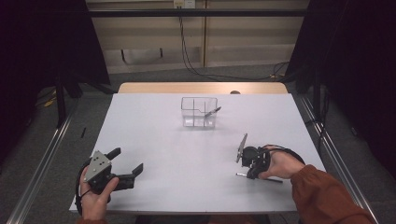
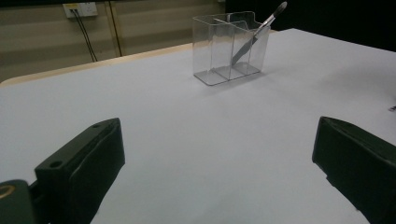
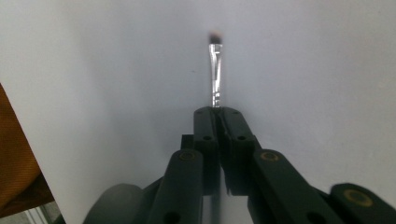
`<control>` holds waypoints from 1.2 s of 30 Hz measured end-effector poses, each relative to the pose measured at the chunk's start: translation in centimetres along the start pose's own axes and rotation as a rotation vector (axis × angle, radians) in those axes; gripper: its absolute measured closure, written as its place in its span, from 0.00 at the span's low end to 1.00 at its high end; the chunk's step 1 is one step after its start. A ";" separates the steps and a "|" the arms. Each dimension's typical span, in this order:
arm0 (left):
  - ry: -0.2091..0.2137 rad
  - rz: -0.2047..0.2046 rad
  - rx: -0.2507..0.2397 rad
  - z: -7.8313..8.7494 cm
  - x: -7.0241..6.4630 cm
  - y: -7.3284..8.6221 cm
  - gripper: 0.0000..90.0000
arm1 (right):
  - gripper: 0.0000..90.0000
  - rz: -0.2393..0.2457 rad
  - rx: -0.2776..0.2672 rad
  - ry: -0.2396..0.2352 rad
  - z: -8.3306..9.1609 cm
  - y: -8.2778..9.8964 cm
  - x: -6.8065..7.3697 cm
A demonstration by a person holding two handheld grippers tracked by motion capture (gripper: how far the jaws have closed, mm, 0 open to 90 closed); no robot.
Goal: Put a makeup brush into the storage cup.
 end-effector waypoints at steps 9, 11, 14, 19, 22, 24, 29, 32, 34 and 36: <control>-0.005 0.005 0.009 0.0 0.1 0.1 0.03 | 0.97 0.003 -0.030 0.013 0.0 0.1 0.1; -0.007 0.006 0.009 0.0 0.2 0.1 0.03 | 0.97 -0.010 -0.046 0.019 0.0 0.2 0.2; -0.006 0.004 0.010 0.0 0.1 0.1 0.03 | 0.97 -0.010 -0.060 0.024 0.0 0.2 0.2; -0.007 0.008 0.009 0.0 0.1 0.1 0.03 | 0.97 -0.034 -0.092 0.029 0.1 0.5 0.2; -0.006 0.008 0.008 0.0 0.1 0.1 0.03 | 0.97 -0.052 -0.102 0.028 0.3 0.5 0.2; -0.007 0.007 0.008 0.0 0.1 0.1 0.03 | 0.97 -0.062 -0.124 0.023 0.6 0.5 0.1; -0.011 0.006 0.005 0.1 0.2 0.0 0.03 | 0.97 -0.078 -0.198 0.040 2.0 0.2 -0.2; -0.010 0.006 0.005 0.1 0.2 0.0 0.03 | 0.97 -0.083 -0.245 0.047 2.8 0.0 -0.2; -0.013 0.003 0.002 0.1 0.2 0.0 0.03 | 0.97 -0.100 -0.284 0.053 3.4 -0.1 -0.5; -0.013 0.004 0.003 0.1 0.2 0.0 0.03 | 0.97 -0.119 -0.313 0.051 3.8 -0.1 -0.6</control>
Point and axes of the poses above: each handheld gripper's, and its own axes: z roughly backward along the jaws, y roughly out of its underside, x roughly to its left, the point moved 8 cm from there along -z, roughly forward along the jaws, and after that the axes turned 5 degrees about -z, right-handed, at the moved point
